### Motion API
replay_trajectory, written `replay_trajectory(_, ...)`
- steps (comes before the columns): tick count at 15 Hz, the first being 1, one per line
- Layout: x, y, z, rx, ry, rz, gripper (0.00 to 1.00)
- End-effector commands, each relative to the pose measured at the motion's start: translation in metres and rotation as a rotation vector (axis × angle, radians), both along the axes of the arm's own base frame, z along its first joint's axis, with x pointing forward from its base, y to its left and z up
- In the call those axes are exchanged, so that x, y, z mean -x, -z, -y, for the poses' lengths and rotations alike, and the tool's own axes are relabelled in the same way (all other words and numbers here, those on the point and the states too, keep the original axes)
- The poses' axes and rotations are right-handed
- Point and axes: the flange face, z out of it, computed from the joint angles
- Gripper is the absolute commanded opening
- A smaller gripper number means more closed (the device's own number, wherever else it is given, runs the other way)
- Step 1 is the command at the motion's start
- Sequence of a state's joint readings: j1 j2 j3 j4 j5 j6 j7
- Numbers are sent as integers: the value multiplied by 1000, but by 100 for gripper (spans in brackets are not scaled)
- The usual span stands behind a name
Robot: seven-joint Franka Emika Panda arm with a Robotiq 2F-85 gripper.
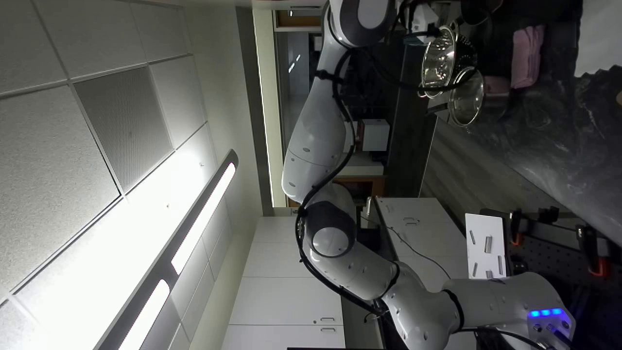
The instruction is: Push down on the small hand soap bottle
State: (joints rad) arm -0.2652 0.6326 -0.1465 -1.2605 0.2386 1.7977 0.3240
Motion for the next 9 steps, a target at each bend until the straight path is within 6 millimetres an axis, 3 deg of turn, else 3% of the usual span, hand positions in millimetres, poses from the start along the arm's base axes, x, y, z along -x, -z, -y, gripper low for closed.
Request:
replay_trajectory(1,19,44,1,-27,17,-82,0)
replay_trajectory(7,32,50,3,-36,26,-112,0)
replay_trajectory(9,29,31,4,-3,5,-33,0)
